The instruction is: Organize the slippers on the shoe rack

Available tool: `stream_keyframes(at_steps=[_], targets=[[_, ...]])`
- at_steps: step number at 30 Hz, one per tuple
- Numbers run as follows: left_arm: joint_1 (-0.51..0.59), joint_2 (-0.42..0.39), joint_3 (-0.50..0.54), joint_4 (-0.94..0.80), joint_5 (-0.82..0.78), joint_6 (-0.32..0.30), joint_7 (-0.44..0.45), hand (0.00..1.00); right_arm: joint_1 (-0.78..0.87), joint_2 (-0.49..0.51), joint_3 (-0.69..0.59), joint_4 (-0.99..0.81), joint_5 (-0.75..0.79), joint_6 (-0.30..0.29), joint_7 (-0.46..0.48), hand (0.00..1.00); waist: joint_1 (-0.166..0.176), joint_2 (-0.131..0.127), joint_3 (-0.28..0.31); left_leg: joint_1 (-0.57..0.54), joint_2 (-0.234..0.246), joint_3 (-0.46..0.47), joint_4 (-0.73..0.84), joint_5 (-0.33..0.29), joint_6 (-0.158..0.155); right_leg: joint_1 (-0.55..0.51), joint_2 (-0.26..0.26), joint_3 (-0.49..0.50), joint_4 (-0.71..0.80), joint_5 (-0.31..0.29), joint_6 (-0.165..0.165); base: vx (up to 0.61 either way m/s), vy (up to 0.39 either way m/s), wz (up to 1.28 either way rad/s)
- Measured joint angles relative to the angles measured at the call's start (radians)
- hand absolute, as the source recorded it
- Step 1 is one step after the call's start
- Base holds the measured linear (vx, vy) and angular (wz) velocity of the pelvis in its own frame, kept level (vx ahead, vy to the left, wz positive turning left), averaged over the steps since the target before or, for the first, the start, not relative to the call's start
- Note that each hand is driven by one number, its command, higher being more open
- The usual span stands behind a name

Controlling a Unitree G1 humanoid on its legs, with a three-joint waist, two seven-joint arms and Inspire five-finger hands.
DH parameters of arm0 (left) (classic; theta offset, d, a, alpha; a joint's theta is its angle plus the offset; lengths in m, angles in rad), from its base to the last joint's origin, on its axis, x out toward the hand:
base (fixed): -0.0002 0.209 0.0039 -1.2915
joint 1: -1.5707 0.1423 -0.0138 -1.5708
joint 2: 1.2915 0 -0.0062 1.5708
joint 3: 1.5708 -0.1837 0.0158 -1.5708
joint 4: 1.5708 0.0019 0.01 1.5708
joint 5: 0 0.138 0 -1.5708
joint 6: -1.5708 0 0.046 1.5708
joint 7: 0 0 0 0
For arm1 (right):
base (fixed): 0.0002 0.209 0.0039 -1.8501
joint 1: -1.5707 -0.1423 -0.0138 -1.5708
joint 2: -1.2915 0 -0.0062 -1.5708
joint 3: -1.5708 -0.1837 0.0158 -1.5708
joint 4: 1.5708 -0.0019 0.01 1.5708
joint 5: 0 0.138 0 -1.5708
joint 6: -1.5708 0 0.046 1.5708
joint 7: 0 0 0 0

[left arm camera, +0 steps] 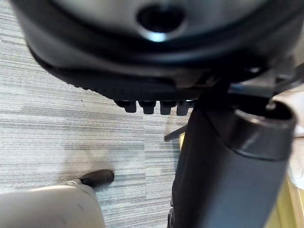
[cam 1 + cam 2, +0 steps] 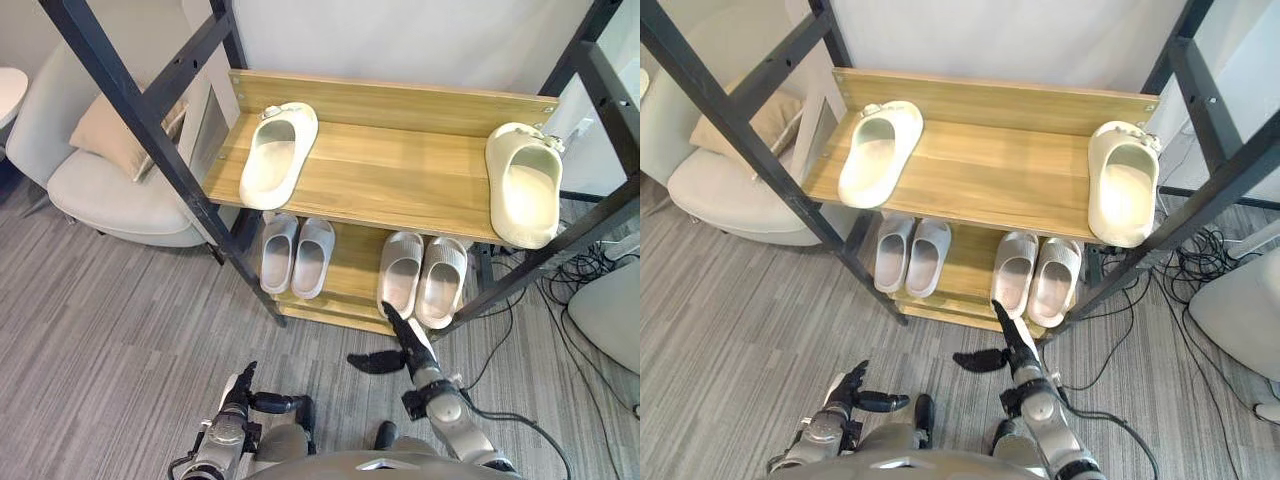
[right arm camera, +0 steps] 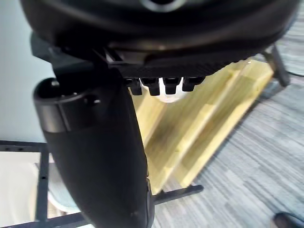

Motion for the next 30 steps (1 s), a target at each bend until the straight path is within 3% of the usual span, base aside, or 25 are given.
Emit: stream_keyframes(at_steps=[12, 16, 23, 27, 30], targets=[[0.023, -0.02, -0.132, -0.077, 0.007, 0.005, -0.022, 1.0, 0.003, 0.041, -0.095, 0.199, 0.023, 0.002, -0.002, 1.0, -0.022, 0.006, -0.018, 0.061, -0.003, 0.004, -0.048, 0.023, 0.006, 0.052, 0.013, 0.012, -0.047, 0.023, -0.005, -0.02, -0.001, -0.03], [0.065, -0.003, -0.236, -0.253, -0.03, 0.005, -0.042, 1.0, 0.006, 0.037, -0.134, 0.259, 0.024, 0.009, -0.004, 1.0, -0.022, 0.014, -0.021, 0.08, -0.007, 0.0, -0.064, 0.027, 0.007, 0.071, 0.015, 0.006, -0.064, 0.025, -0.005, 0.0, -0.003, 0.03], [0.09, 0.1, -0.478, -0.742, -0.175, -0.03, -0.149, 1.0, 0.0, 0.028, -0.192, 0.301, 0.083, 0.005, 0.0, 1.0, -0.037, 0.029, -0.021, 0.077, -0.015, -0.036, -0.07, 0.032, 0.01, 0.09, 0.014, -0.032, -0.073, 0.02, -0.007, 0.01, -0.011, 0.13], [0.08, 0.113, -0.571, -0.904, -0.23, -0.048, -0.203, 1.0, -0.009, 0.008, -0.191, 0.316, 0.101, 0.003, 0.019, 1.0, -0.042, 0.054, -0.036, 0.077, -0.014, -0.038, -0.071, 0.032, 0.01, 0.091, 0.015, -0.033, -0.074, 0.017, -0.01, 0.0, -0.002, 0.03], [0.067, 0.112, -0.603, -0.971, -0.276, -0.055, -0.22, 1.0, -0.009, 0.006, -0.19, 0.316, 0.101, 0.002, 0.028, 1.0, -0.044, 0.059, -0.039, 0.078, -0.01, -0.038, -0.071, 0.032, 0.01, 0.092, 0.019, -0.033, -0.075, 0.016, -0.011, 0.0, 0.0, 0.0]])
